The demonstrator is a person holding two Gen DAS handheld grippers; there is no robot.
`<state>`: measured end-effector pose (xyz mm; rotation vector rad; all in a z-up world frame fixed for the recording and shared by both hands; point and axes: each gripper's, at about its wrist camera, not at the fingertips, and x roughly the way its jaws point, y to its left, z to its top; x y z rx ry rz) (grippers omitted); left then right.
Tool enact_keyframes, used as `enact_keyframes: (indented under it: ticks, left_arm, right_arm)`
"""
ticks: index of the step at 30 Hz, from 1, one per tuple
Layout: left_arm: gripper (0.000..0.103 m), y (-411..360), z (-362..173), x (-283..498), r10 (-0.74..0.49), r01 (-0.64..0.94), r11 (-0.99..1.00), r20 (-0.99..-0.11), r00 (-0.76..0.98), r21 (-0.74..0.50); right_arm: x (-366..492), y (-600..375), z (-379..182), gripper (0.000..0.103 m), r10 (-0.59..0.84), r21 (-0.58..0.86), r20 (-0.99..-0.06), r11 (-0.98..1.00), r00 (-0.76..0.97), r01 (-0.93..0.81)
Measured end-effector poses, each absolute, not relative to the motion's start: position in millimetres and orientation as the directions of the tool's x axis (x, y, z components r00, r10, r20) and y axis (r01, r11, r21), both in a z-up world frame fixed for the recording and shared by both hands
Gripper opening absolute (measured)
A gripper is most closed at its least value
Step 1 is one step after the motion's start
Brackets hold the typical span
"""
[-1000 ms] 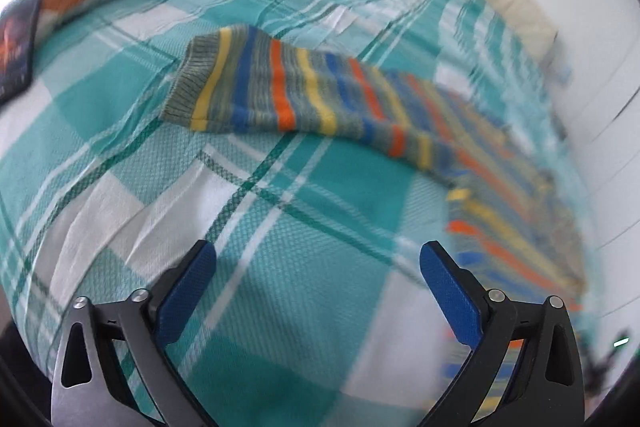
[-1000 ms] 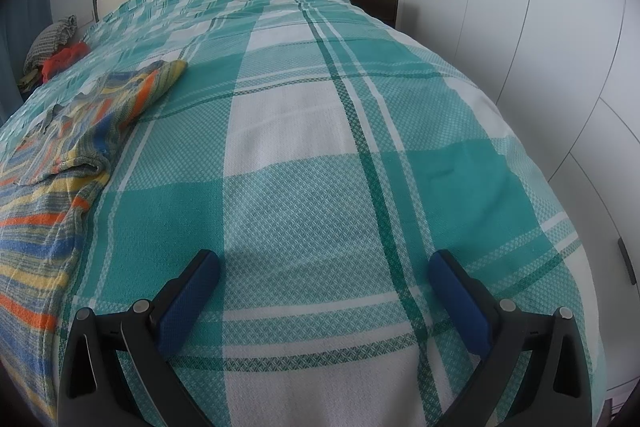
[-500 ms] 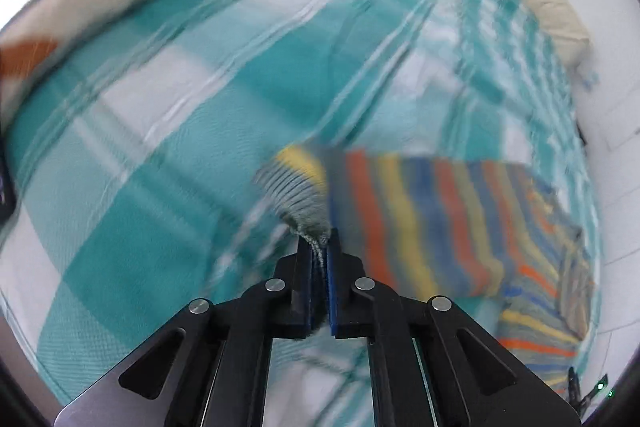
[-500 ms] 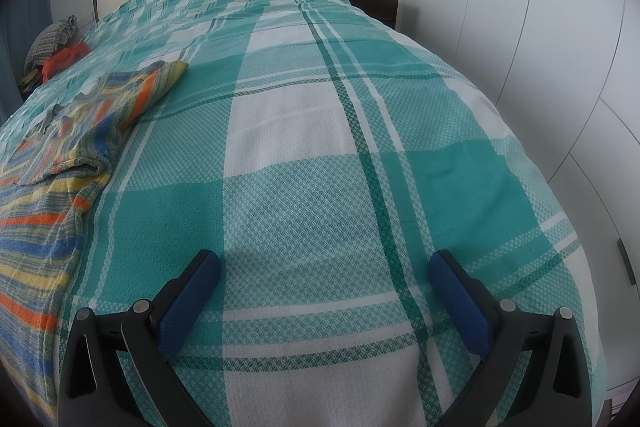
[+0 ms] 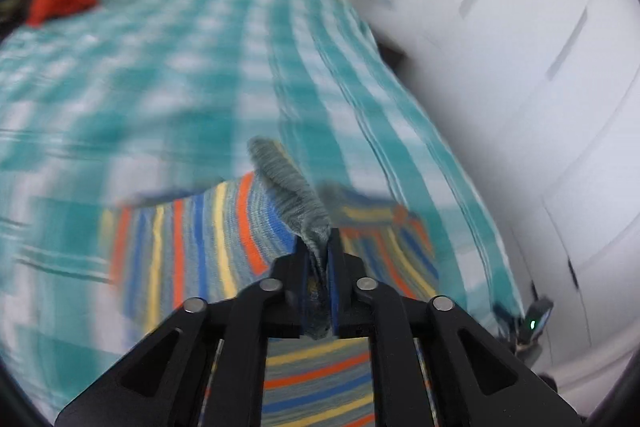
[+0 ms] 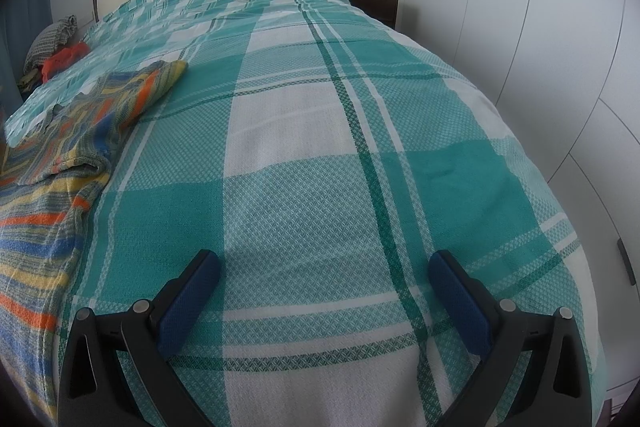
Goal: Fold small clothes
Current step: 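Grasp the sweater edge with the left gripper, fold it inward, release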
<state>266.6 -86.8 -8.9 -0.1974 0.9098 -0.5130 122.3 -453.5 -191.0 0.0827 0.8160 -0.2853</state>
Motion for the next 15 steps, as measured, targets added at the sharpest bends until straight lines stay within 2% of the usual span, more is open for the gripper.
enact_keyframes:
  ticks: [2, 4, 6, 8, 11, 15]
  left_arm:
    - [0.048, -114, -41, 268, -0.459, 0.302, 0.885, -0.776, 0.432, -0.355]
    - [0.050, -109, -54, 260, -0.467, 0.269, 0.883, -0.778, 0.419, -0.385]
    - [0.064, -81, -57, 251, -0.482, 0.234, 0.876, -0.761, 0.435, -0.421]
    - [0.073, -44, -58, 238, -0.436, 0.178, 0.898, -0.758, 0.484, -0.403]
    - [0.078, 17, -63, 210, -0.321, 0.088, 0.941, -0.776, 0.544, -0.327]
    - [0.078, 76, -96, 179, -0.144, -0.037, 0.980, -0.828, 0.542, -0.195]
  right_arm:
    - [122, -454, -191, 0.102, -0.219, -0.036, -0.728, 0.959, 0.649, 0.282]
    - [122, -453, -191, 0.102, -0.219, -0.036, -0.728, 0.959, 0.650, 0.282]
    - [122, -454, -191, 0.102, -0.217, -0.034, -0.728, 0.959, 0.650, 0.282]
    - [122, -454, -191, 0.102, -0.214, -0.029, -0.727, 0.959, 0.653, 0.281]
    - [121, -455, -192, 0.103, -0.206, -0.020, -0.726, 0.960, 0.656, 0.280]
    - [121, -455, -192, 0.103, -0.206, -0.020, -0.727, 0.960, 0.655, 0.280]
